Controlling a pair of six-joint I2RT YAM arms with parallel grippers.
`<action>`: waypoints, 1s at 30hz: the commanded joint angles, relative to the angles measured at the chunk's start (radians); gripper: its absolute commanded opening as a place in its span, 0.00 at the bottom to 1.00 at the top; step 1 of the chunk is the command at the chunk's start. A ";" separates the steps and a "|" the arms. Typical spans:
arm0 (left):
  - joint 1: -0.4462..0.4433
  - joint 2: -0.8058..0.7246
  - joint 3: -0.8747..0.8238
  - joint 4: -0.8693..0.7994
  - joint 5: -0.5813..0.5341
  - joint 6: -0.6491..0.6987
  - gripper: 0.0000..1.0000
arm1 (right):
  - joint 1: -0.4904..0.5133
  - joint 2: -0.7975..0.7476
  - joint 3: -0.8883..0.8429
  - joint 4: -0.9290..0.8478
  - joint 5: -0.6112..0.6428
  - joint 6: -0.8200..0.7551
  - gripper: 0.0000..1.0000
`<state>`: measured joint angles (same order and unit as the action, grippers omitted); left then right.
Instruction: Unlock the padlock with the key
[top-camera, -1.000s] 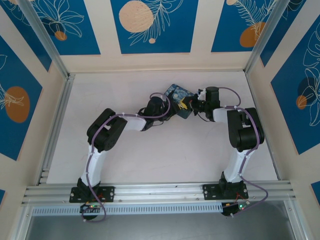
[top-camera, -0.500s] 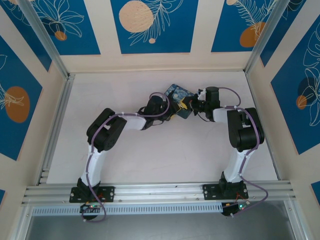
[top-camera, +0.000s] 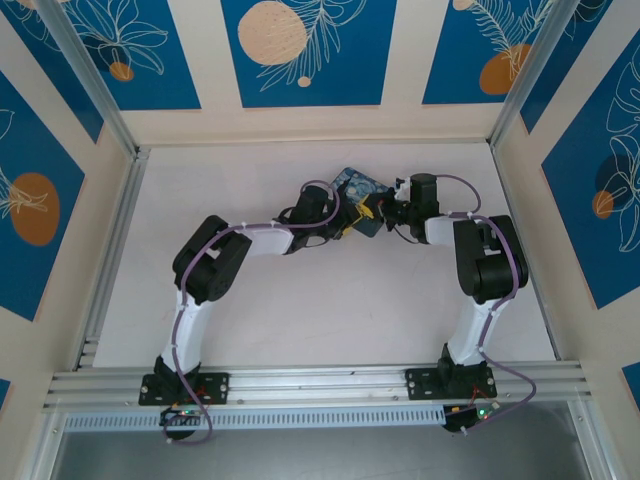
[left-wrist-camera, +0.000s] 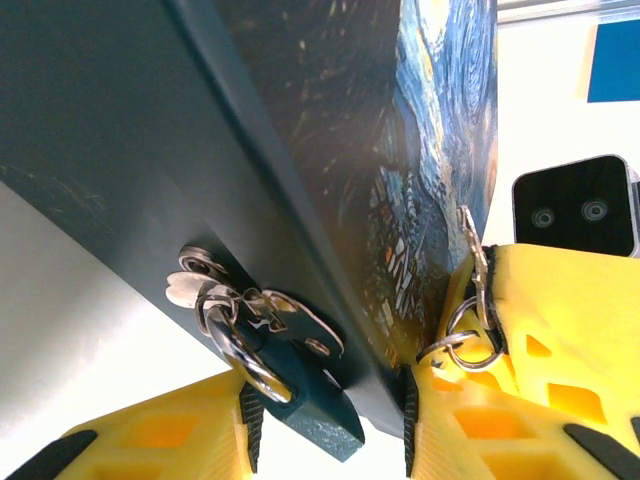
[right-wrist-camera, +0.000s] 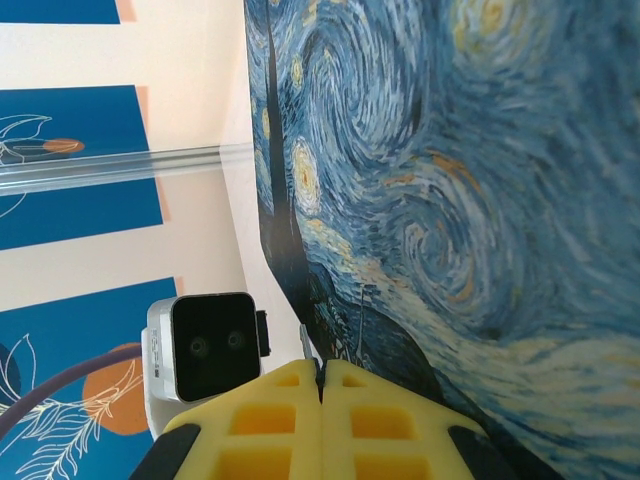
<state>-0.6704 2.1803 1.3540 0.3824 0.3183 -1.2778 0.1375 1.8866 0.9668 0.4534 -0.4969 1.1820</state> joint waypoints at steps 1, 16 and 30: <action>0.017 0.129 -0.071 -0.395 -0.093 0.000 0.39 | 0.009 0.017 -0.028 -0.043 -0.001 0.013 0.00; 0.009 0.122 -0.072 -0.432 -0.102 -0.011 0.46 | 0.008 0.008 -0.028 -0.046 -0.001 0.014 0.00; -0.001 0.099 0.001 -0.651 -0.198 0.119 0.57 | 0.000 0.003 -0.017 -0.054 0.003 0.015 0.00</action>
<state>-0.6724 2.1674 1.4220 0.1818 0.2848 -1.2266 0.1371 1.8866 0.9665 0.4538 -0.4969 1.1854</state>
